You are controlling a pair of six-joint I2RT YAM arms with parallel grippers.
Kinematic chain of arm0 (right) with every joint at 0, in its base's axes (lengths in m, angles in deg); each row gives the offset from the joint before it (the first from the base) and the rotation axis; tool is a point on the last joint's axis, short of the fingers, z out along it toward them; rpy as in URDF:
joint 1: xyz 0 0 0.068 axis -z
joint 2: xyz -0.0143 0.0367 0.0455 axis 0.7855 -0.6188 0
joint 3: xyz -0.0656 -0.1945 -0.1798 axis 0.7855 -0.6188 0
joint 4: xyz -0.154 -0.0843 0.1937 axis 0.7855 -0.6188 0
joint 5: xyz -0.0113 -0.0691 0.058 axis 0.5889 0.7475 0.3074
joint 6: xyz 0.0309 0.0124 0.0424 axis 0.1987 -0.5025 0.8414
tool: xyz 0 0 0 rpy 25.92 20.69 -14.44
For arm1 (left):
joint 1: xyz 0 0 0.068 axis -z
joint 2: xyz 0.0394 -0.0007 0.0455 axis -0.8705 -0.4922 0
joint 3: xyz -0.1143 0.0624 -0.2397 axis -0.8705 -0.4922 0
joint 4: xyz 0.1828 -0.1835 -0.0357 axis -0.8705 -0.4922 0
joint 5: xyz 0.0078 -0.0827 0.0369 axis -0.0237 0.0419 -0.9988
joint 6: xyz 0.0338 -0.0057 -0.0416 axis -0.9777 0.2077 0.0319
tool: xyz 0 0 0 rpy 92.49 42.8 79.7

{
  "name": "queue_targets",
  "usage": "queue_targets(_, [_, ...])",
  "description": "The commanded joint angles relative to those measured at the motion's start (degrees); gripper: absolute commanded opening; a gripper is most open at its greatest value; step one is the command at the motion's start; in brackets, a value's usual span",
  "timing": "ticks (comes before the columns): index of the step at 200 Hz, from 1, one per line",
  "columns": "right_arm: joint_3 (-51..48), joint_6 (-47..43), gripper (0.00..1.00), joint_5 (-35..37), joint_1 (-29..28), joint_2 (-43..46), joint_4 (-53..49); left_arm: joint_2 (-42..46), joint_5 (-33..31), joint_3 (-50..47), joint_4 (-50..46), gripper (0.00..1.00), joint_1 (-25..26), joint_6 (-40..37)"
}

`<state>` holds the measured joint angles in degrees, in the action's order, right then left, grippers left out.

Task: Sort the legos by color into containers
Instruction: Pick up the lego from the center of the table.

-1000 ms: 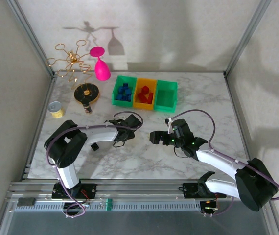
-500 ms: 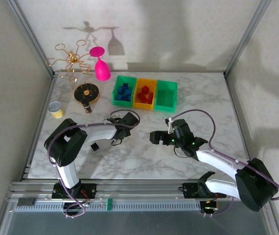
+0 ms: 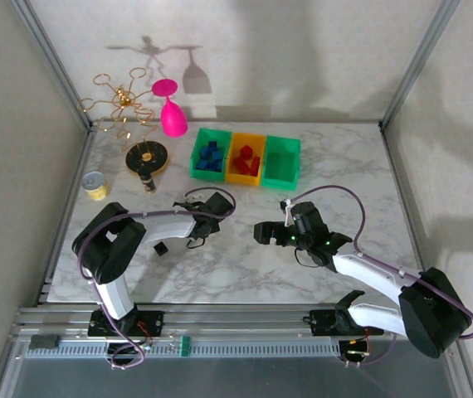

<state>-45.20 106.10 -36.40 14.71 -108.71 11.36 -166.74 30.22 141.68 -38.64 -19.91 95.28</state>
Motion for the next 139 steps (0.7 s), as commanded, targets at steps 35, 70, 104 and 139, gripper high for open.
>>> queue_targets(35, [0.57, -0.8, 0.99, 0.69, -0.47, 0.19, -0.81, 2.94, -0.46, -1.61, -1.66, 0.31, 0.59, 0.28])
queue_targets(70, [0.8, -0.22, 0.99, -0.4, -0.06, 2.06, -1.55, 7.51, -0.06, -1.99, -3.63, 0.3, 3.71, 1.45])
queue_targets(104, [2.91, -0.09, 0.99, -2.2, 3.42, 3.19, -3.61, 12.49, -0.47, 0.88, -7.36, 0.29, 6.19, 0.89])
queue_targets(139, [4.92, -0.7, 0.99, -5.49, 9.68, 3.72, -4.7, 11.92, -0.94, 9.27, -8.92, 0.29, 6.65, -4.13])
